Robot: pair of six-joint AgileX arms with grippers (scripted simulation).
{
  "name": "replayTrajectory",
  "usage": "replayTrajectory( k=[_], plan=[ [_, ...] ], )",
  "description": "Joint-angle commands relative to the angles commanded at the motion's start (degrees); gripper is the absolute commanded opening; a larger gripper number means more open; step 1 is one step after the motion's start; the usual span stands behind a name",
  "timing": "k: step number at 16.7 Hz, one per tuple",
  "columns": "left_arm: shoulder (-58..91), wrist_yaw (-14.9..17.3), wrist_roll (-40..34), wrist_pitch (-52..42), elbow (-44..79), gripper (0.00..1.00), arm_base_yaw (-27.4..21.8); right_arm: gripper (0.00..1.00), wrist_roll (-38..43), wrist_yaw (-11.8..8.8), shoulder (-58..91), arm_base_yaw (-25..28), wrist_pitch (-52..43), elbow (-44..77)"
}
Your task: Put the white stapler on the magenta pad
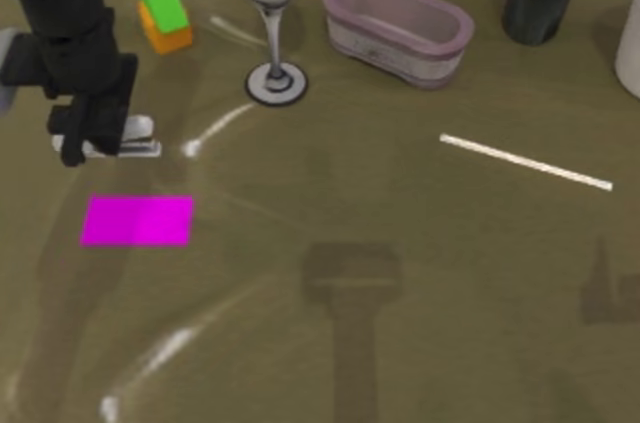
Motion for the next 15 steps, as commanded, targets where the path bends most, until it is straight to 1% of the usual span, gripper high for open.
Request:
replayTrajectory(
  k=[7,9,13,15],
  plan=[
    [0.34,0.01,-0.05,0.94,-0.9,0.0,-0.3,1.0,0.0,0.0,0.0,0.0,0.0,0.0],
    [1.1,0.04,0.03,4.27,-3.35,0.0,-0.07,1.0,0.0,0.0,0.0,0.0,0.0,0.0],
    [3.69,0.06,0.28,15.09,-10.47,0.0,0.39,1.0,0.0,0.0,0.0,0.0,0.0,0.0],
    [4.9,0.05,0.37,19.03,-13.54,0.0,0.54,1.0,0.0,0.0,0.0,0.0,0.0,0.0]
  ],
)
